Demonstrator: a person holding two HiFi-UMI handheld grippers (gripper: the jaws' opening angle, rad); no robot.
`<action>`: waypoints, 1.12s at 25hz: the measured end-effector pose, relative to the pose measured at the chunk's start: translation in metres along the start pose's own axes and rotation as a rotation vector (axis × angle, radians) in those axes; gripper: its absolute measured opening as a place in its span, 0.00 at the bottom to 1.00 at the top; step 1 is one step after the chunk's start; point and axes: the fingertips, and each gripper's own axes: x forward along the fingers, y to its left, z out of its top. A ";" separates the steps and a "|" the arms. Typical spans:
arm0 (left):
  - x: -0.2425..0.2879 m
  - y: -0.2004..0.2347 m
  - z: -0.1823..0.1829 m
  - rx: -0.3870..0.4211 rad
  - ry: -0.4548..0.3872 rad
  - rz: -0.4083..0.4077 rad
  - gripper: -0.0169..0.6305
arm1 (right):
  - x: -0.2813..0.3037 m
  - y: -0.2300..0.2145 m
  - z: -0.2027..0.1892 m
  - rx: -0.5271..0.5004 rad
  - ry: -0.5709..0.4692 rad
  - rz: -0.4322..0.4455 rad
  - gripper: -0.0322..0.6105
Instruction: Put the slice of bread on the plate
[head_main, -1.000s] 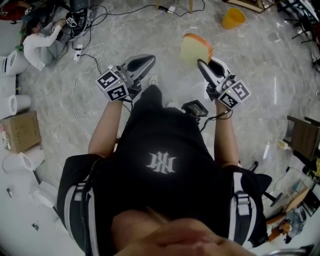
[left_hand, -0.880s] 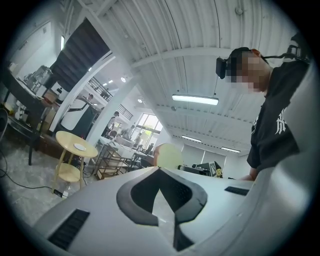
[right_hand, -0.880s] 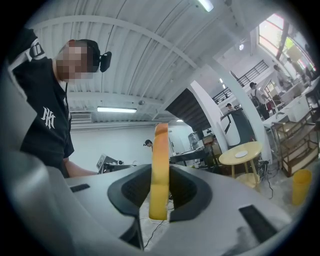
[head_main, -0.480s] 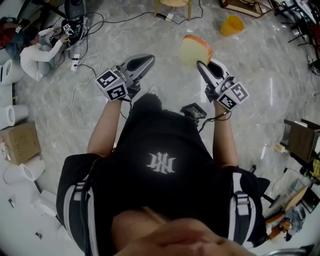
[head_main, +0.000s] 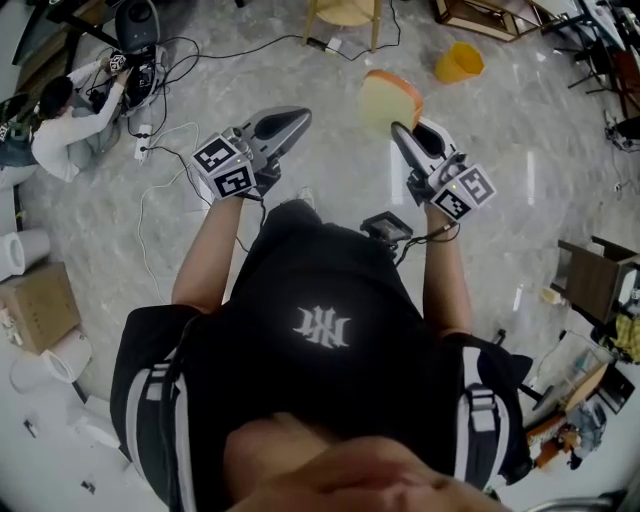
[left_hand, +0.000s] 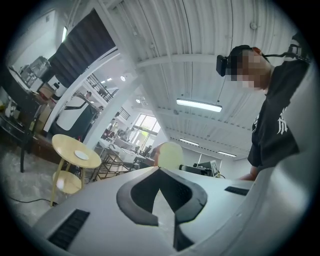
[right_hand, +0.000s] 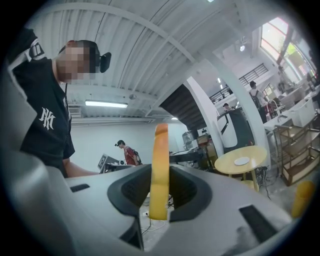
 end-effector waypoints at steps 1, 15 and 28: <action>0.001 0.006 0.004 -0.002 0.000 -0.005 0.04 | 0.006 -0.002 0.002 -0.001 0.001 -0.003 0.20; 0.007 0.061 0.022 -0.020 0.007 -0.038 0.04 | 0.050 -0.034 0.011 0.061 -0.032 -0.039 0.20; 0.055 0.117 0.035 -0.020 0.025 0.007 0.04 | 0.074 -0.111 0.026 0.071 -0.040 -0.015 0.20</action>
